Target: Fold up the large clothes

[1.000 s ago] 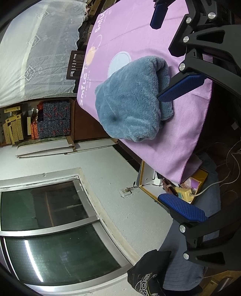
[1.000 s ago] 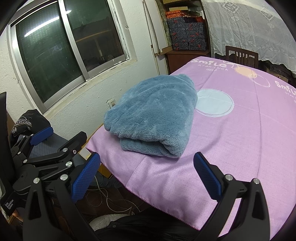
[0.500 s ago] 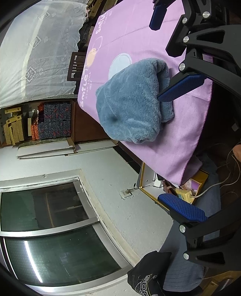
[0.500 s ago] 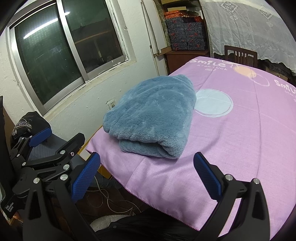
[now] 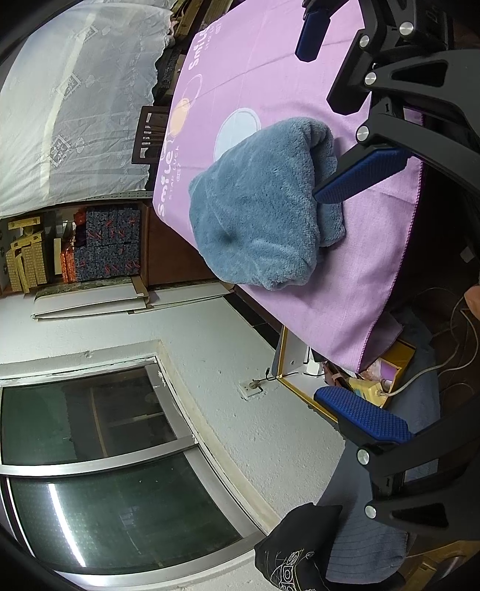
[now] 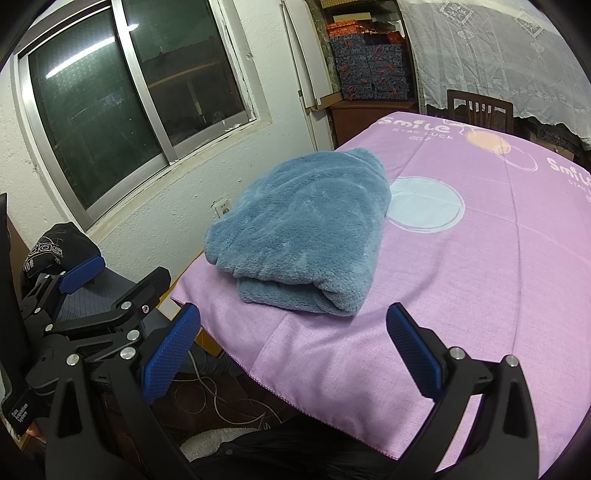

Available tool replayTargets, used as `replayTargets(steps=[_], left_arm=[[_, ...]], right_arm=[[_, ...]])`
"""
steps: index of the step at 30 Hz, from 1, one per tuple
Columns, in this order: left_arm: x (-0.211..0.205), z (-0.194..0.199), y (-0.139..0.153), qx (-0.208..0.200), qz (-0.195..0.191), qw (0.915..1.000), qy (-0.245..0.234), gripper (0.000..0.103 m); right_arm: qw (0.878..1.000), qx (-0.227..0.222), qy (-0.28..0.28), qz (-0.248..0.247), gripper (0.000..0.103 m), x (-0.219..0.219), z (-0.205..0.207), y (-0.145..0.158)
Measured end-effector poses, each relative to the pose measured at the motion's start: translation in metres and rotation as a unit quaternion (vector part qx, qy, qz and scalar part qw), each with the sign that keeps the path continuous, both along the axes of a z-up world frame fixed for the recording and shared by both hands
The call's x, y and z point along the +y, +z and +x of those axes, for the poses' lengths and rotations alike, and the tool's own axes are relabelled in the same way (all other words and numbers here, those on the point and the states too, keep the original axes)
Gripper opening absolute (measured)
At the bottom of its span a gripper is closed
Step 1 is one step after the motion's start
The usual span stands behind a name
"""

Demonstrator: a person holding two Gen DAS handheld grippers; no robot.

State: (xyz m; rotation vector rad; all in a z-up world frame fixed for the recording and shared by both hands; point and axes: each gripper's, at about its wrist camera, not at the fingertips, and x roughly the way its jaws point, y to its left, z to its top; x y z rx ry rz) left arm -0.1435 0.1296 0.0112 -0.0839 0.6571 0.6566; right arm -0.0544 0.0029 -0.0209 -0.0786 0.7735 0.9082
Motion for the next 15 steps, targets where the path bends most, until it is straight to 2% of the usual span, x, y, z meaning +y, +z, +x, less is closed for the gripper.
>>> replayTargets(steps=[15], left_arm=[[-0.0004,0.0008,-0.0016,0.001,-0.003,1.0,-0.002,0.099]], right_arm=[[1.0,0.004,-0.004,0.002,0.098,-0.0021,0.0016,0.0]])
